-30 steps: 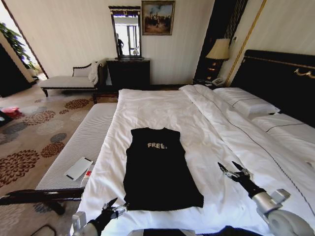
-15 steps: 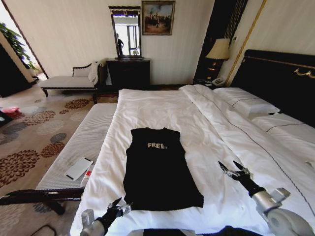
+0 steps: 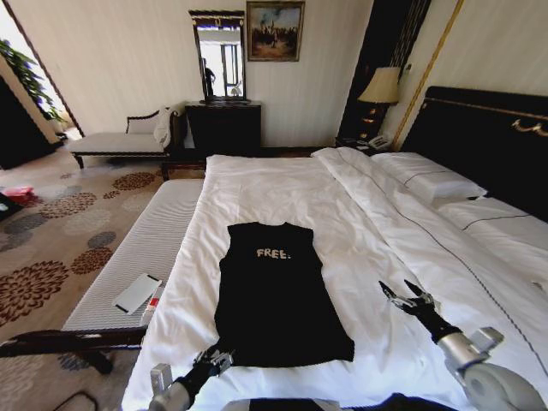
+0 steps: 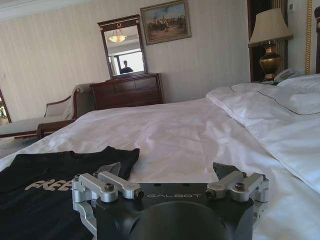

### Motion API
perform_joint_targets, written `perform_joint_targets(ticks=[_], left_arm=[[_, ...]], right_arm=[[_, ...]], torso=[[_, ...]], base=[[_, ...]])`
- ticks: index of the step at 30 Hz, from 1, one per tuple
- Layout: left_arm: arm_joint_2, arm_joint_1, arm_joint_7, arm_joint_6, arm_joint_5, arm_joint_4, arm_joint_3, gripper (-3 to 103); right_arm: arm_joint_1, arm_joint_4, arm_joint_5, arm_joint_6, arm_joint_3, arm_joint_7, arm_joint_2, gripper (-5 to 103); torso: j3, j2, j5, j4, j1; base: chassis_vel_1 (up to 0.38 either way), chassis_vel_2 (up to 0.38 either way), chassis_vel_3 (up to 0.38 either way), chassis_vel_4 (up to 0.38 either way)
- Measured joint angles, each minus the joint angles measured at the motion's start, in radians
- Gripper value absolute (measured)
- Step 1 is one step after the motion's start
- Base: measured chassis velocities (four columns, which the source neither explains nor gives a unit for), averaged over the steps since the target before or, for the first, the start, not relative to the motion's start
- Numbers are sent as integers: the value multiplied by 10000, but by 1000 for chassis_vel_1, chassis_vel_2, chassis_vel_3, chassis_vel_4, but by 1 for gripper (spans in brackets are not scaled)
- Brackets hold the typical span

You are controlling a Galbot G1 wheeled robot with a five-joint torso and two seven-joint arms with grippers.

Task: Fold the clothes on the bed.

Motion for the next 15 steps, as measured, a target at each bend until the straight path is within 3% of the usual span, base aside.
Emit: perform_joint_targets(ticks=[4, 7, 13, 15], left_arm=[[-29, -45, 0, 1, 0, 14, -5, 50], [-30, -34, -1, 6, -34, 13, -36, 34], [2, 53, -9, 8, -37, -16, -86, 18], [85, 153, -13, 5, -37, -84, -156, 7]], right_arm=[[6, -6, -12, 0, -16, 4, 1, 100], [7, -13, -19, 0, -19, 5, 7, 100], [-68, 56, 45, -16, -19, 32, 28, 100], [-280, 308, 603, -241, 10, 83, 32, 100]], torso=[[0, 0, 0, -1, 0], [0, 0, 0, -1, 0], [0, 0, 0, -1, 0], [0, 0, 2, 1, 0]], base=[[0, 0, 0, 0], [0, 0, 0, 0], [0, 0, 0, 0], [0, 0, 0, 0]])
